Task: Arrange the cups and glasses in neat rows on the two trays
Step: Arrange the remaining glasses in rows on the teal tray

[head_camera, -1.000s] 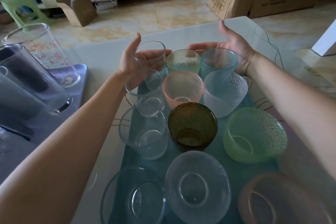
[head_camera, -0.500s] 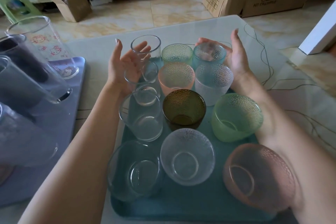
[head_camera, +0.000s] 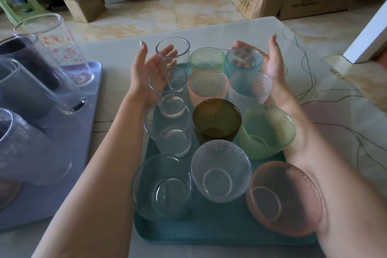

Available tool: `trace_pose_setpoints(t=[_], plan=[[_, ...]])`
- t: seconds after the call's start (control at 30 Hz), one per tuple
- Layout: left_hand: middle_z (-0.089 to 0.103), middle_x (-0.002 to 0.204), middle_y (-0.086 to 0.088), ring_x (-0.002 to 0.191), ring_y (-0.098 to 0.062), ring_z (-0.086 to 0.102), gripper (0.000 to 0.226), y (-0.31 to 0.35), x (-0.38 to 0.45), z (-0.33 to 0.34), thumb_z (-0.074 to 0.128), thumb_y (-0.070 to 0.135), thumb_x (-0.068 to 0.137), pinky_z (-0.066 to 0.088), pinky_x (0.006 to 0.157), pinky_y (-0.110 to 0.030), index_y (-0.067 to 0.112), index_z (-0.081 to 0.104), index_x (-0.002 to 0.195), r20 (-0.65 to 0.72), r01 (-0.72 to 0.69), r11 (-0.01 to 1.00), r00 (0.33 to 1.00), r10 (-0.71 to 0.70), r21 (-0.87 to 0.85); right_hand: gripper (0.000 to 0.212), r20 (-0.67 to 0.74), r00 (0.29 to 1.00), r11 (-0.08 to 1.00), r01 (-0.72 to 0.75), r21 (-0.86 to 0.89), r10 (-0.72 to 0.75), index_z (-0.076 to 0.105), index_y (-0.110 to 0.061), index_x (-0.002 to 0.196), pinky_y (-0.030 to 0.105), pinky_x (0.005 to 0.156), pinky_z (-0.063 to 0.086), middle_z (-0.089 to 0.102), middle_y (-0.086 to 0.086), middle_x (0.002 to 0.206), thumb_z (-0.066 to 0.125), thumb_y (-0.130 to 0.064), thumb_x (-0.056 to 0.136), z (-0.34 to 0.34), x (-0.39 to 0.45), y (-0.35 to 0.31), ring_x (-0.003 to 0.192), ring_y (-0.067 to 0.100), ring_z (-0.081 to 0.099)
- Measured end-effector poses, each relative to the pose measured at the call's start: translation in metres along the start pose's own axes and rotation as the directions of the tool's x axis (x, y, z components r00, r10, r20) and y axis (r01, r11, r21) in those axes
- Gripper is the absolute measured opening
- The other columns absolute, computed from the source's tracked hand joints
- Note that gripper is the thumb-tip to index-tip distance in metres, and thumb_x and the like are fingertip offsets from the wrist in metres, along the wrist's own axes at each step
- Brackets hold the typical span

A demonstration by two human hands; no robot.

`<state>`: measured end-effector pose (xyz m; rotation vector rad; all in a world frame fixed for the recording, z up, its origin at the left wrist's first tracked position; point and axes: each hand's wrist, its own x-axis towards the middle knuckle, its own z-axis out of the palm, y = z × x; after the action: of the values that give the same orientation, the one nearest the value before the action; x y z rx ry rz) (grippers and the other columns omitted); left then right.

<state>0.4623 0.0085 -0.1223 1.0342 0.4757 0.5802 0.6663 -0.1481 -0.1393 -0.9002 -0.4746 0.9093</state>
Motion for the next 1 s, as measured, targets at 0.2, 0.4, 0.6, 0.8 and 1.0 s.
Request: trace_pose_setpoints(t=[0.2,0.4,0.6,0.8,1.0], plan=[[0.060,0.114,-0.005,0.106,-0.017,0.055,0.061,0.002,-0.006,0.004,0.015,0.052,0.097,0.046,0.087,-0.029,0.013,0.060,0.112,0.005,-0.008,1.000,1.000,0.008,0.015,0.073,-0.058,0.998,1.000,-0.016,-0.016,0.015,0.063,-0.003,0.103,0.037,0.080,0.055,0.064,0.011,0.094,0.017,-0.060,0.094,0.005,-0.008,-0.005,0.084,0.026,0.065],[0.052,0.135,-0.009,0.132,-0.021,0.043,0.055,0.007,-0.030,0.005,0.022,0.050,0.097,0.025,0.115,-0.036,0.014,0.059,0.116,-0.089,0.001,1.000,0.996,-0.001,-0.002,0.064,-0.180,0.984,0.995,-0.027,-0.100,0.009,0.063,-0.011,0.111,0.045,0.099,0.043,0.068,0.011,0.105,0.022,-0.057,0.095,0.007,-0.035,-0.015,0.101,0.027,0.062],[0.047,0.142,-0.007,0.133,-0.019,0.040,0.057,0.008,-0.086,-0.002,0.018,0.049,0.099,0.022,0.117,-0.036,0.015,0.049,0.133,-0.150,-0.009,0.999,0.989,0.004,-0.033,0.063,-0.354,0.930,0.980,0.023,-0.197,-0.093,0.059,-0.016,0.121,0.036,0.117,0.023,0.052,0.006,0.139,0.013,-0.054,0.098,0.012,-0.087,-0.027,0.133,0.017,0.042],[0.051,0.139,-0.007,0.130,-0.018,0.045,0.055,0.002,-0.169,0.008,0.016,0.045,0.099,0.024,0.114,-0.033,0.017,0.050,0.133,-0.251,-0.129,0.986,0.963,0.098,-0.109,0.059,-0.547,0.820,0.982,0.091,-0.165,-0.168,0.054,-0.017,0.129,0.031,0.114,0.021,0.053,0.002,0.138,0.012,-0.045,0.100,0.034,-0.182,-0.012,0.134,0.015,0.039],[0.055,0.133,-0.005,0.125,-0.014,0.050,0.044,-0.022,-0.242,0.048,0.029,0.028,0.097,0.032,0.111,-0.026,0.013,0.049,0.134,-0.633,-0.411,0.910,0.690,0.352,0.058,0.036,-0.772,0.523,0.930,0.255,-0.263,-0.362,0.048,-0.019,0.130,0.014,0.100,0.029,0.048,-0.003,0.138,0.032,-0.020,0.097,0.047,-0.257,0.040,0.127,0.003,0.044]])
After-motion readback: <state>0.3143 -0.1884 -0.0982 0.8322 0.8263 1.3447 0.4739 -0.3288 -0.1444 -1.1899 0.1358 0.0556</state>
